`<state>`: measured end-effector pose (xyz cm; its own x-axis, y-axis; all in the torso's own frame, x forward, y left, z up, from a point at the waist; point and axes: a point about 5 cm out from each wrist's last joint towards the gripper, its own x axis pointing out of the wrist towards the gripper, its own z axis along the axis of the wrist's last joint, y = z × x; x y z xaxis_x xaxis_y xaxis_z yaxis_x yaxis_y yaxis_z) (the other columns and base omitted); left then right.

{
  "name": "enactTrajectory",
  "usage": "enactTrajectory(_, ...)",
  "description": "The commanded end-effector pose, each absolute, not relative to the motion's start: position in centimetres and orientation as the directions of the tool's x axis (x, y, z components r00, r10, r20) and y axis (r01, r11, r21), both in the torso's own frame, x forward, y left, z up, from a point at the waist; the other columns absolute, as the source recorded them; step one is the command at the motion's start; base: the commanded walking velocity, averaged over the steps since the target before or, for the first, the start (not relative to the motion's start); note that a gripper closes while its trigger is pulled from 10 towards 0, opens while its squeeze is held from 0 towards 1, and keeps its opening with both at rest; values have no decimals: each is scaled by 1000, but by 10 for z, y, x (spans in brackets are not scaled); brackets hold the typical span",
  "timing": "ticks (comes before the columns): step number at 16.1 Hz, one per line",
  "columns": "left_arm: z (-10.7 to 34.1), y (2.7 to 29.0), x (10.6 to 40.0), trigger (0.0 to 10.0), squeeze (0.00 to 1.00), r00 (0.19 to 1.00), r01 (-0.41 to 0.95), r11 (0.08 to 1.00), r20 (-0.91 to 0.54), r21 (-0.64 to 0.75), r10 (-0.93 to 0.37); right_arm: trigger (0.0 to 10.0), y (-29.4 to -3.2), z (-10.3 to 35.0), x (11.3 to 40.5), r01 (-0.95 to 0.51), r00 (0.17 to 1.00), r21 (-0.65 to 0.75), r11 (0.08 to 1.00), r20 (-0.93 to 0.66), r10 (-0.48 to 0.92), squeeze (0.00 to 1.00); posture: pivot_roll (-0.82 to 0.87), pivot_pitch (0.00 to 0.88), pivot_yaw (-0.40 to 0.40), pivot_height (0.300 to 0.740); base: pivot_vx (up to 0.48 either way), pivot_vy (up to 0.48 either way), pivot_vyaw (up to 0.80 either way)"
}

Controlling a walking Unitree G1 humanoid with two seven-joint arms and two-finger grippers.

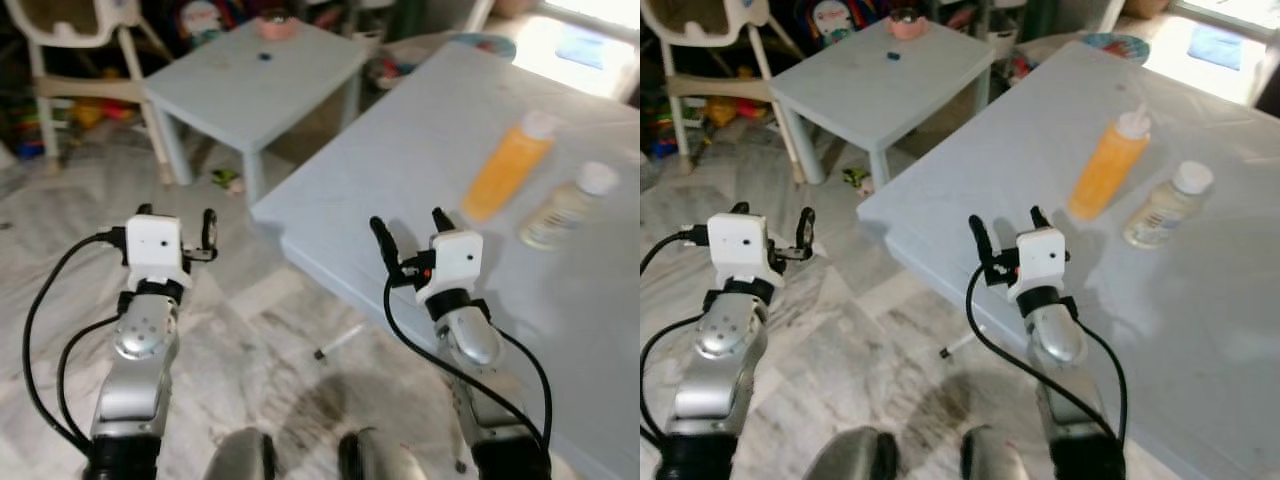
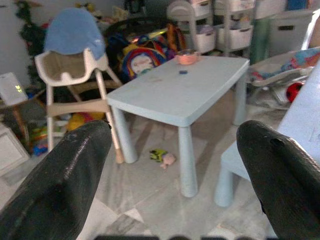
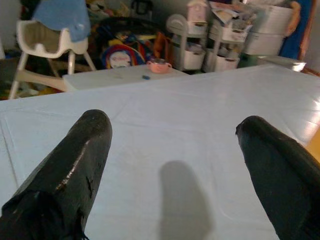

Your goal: Restocking fridge

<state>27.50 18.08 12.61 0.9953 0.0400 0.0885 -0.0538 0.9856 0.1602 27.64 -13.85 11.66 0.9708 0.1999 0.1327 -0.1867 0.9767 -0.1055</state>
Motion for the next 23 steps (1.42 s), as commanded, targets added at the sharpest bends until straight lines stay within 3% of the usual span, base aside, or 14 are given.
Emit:
enactTrajectory(1,131,184,273,10000,0,993,-68,980,103,187,49,10000,-140,121,276,-163,972,-123,979,151,181,0,21,155,-13,740,0,0,-569)
enactTrajectory(8,130,183,270,10000,0,993,-85,979,99,185,67,10000,-138,128,284,-118,973,-140,983,181,143,0,26,166,-10,740,0,0,-792)
enactTrajectory(18,121,179,264,10000,0,995,-74,984,73,161,63,10000,-144,128,273,-89,976,-107,990,191,108,0,4,144,17,740,48,0,-795)
enactTrajectory(23,123,180,266,10000,0,994,-81,984,84,160,68,10000,-142,131,274,-115,972,-79,990,196,129,0,6,143,11,740,248,0,0)
